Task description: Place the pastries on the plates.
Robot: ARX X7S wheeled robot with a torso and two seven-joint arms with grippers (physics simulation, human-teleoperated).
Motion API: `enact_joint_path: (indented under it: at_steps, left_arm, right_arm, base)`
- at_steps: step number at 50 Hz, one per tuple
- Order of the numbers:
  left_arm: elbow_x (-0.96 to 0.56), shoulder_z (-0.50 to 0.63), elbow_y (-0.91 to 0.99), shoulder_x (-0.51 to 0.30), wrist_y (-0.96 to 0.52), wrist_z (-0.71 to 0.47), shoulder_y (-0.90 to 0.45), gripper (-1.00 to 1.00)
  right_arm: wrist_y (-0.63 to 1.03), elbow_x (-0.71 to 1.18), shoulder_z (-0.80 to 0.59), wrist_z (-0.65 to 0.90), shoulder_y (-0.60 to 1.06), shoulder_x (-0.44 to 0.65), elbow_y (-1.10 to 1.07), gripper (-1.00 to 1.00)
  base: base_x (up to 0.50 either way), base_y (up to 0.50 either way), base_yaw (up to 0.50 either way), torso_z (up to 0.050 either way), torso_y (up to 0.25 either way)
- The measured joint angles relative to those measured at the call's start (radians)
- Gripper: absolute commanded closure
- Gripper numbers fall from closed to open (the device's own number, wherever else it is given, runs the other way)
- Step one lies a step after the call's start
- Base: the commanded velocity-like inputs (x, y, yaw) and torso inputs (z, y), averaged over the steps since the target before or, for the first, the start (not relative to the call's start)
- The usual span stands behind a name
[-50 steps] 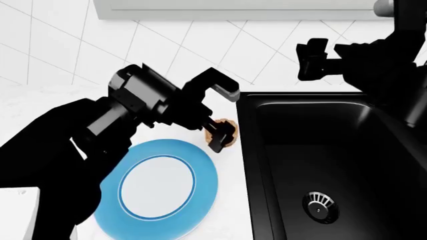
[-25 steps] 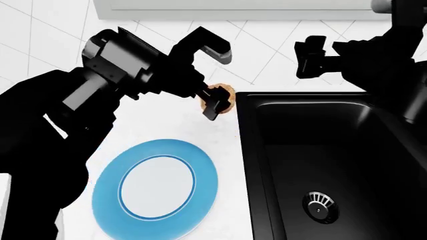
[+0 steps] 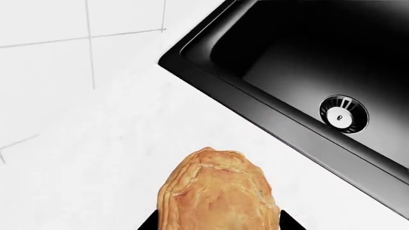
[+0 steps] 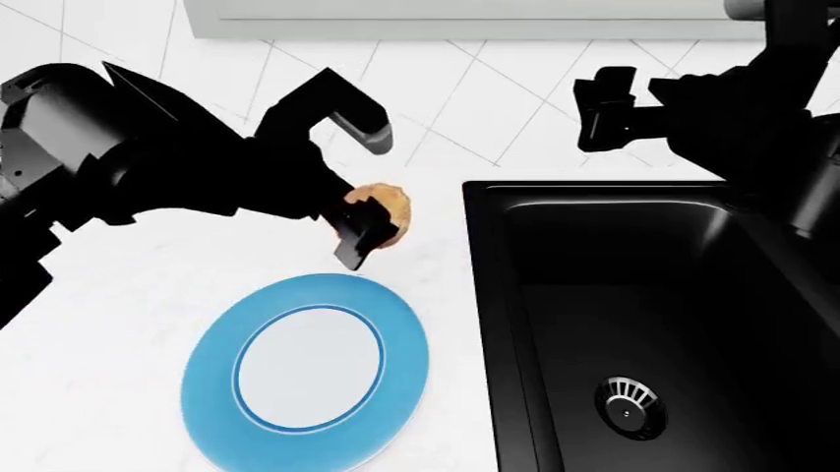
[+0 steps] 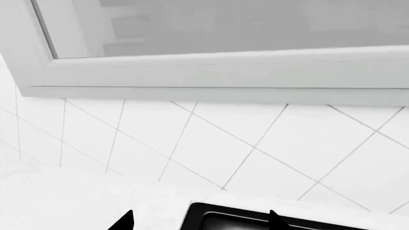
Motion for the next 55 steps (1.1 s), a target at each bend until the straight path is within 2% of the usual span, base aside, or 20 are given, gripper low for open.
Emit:
enact_joint_path:
  at_steps: [16, 22, 33, 55]
  left_arm:
    - [-0.108, -0.014, 0.277, -0.193, -0.091, -0.138, 0.033, 1.00]
    - [-0.144, -0.014, 0.341, -0.240, -0.119, -0.177, 0.047, 1.00]
    - [-0.173, -0.010, 0.401, -0.281, -0.142, -0.216, 0.069, 1.00]
    - [-0.189, -0.009, 0.445, -0.300, -0.156, -0.217, 0.076, 1.00]
  right_arm:
    - [-0.002, 0.001, -0.009, 0.003, 0.005, -0.007, -0.001, -1.00]
    - [-0.002, -0.002, -0.017, -0.001, 0.010, -0.013, 0.003, -1.00]
    - [-0.010, -0.006, -0.026, -0.009, 0.010, -0.020, 0.010, -1.00]
    - [-0.019, -0.004, -0.032, -0.014, 0.009, -0.027, 0.020, -1.00]
  base:
    - [0.00, 0.00, 0.00, 0.000, 0.000]
    - [0.00, 0.00, 0.00, 0.000, 0.000]
    - [0.00, 0.00, 0.00, 0.000, 0.000]
    - [0.00, 0.00, 0.00, 0.000, 0.000]
